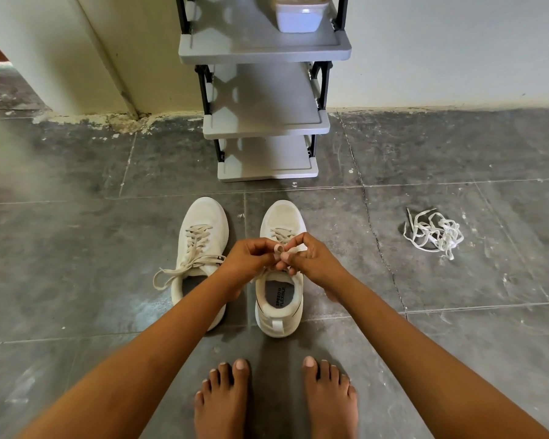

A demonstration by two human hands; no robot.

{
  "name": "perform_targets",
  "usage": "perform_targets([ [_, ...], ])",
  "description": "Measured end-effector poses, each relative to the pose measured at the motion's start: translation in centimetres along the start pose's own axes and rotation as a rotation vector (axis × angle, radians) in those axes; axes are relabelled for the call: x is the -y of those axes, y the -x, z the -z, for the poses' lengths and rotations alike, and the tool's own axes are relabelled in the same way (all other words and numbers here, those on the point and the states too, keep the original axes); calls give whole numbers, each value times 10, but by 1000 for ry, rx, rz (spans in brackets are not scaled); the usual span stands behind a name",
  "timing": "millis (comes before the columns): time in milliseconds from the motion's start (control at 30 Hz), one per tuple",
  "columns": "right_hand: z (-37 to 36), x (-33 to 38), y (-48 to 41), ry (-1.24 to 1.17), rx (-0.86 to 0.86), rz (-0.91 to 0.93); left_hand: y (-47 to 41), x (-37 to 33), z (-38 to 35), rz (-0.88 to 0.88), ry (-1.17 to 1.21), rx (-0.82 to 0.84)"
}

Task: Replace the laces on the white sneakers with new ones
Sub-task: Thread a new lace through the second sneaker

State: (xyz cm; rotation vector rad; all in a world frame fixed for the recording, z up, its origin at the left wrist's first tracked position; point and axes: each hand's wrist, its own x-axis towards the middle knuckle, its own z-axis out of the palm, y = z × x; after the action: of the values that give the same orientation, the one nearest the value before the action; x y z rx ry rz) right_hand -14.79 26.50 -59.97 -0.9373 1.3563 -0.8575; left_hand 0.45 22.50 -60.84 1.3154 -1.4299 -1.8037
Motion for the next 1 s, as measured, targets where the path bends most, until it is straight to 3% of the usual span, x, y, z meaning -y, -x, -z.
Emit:
perform_targets([
  [167, 1, -3, -3, 47, -76, -27, -1, 0, 1, 30, 115, 36],
  [467, 0, -6, -4, 216, -79, 85, -9, 2, -13, 105, 118, -225],
  [633, 0, -8, -1, 247, -131, 131, -13, 2, -15, 85, -117, -292],
  [867, -2, -9, -3, 172, -197, 131, -7, -10, -7, 77, -372, -72],
  [1000, -3, -12, -5, 191, -241, 97, 0, -16, -4, -38, -541, 91],
])
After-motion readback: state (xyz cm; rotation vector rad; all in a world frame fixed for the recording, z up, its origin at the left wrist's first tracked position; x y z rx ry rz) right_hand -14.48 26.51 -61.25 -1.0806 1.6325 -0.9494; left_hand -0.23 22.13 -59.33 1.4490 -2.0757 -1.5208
